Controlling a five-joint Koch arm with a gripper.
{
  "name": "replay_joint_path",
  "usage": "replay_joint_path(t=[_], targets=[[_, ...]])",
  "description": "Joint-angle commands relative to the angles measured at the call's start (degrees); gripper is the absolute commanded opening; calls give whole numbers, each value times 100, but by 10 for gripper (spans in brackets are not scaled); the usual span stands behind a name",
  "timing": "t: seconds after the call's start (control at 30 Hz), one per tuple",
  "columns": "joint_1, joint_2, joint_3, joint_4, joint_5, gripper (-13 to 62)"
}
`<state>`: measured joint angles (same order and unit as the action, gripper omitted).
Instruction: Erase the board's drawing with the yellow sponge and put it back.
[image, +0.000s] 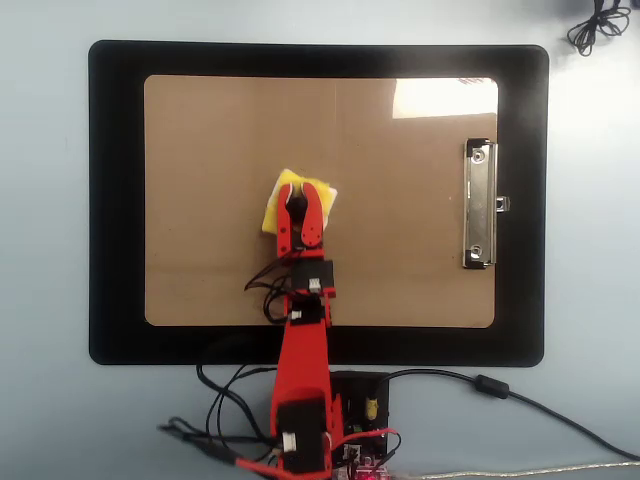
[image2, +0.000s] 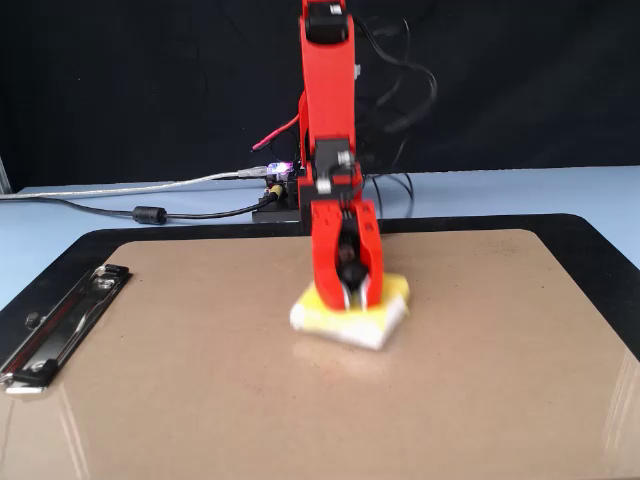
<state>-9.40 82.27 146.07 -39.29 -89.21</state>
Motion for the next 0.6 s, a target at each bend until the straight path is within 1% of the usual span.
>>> replay_joint_path(t=[0.0, 0.07, 0.13, 0.2, 0.3, 0.4, 0.47, 0.5, 0.57], targets=[[-79, 712, 431, 9, -97, -82], [-79, 1213, 809, 26, -88, -82], [-88, 1143, 729, 44, -88, -81], [-79, 536, 53, 44, -88, -81], [-70, -958, -1564, 26, -88, -81], [-70, -2065, -2839, 97, -88, -81], [-79, -1890, -2856, 308, -79, -82], [-88, -1503, -2681, 563, -88, -81], [-237, -264, -2259, 1714, -114, -81]])
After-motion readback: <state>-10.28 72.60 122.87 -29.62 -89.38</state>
